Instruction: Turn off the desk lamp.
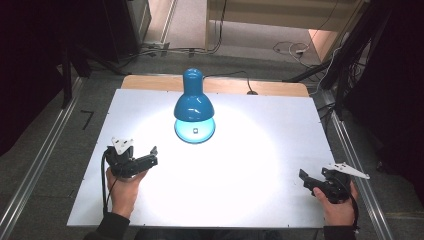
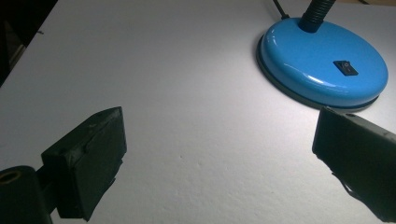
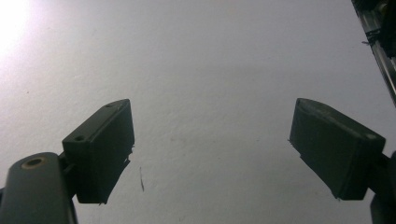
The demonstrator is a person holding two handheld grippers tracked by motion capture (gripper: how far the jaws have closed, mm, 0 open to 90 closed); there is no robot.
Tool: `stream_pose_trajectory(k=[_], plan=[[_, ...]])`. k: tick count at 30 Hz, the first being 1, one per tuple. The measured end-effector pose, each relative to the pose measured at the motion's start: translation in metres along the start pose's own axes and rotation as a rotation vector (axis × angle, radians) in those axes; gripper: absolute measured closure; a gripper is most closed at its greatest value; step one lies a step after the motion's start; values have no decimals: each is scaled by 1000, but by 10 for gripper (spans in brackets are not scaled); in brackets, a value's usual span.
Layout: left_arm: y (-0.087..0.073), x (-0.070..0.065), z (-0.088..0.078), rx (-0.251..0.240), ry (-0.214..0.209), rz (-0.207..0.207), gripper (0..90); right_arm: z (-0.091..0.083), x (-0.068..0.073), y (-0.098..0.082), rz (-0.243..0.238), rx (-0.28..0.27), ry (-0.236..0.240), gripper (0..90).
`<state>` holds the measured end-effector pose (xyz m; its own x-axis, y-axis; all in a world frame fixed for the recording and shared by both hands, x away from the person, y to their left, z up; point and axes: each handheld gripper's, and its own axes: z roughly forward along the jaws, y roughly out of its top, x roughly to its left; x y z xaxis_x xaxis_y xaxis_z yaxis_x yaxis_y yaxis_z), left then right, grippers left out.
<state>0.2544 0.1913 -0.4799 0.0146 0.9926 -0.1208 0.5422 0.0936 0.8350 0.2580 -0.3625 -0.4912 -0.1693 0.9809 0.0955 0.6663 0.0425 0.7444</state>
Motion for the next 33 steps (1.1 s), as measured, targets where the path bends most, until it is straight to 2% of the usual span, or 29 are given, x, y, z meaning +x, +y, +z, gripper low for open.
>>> stream_pose_trajectory(k=[14,33], plan=[[3,-9,6,0,-22,-11,35,1,1,0,-4,0,2,126],[6,-29,18,9,-46,32,35,1,1,0,-2,-2,0,126]])
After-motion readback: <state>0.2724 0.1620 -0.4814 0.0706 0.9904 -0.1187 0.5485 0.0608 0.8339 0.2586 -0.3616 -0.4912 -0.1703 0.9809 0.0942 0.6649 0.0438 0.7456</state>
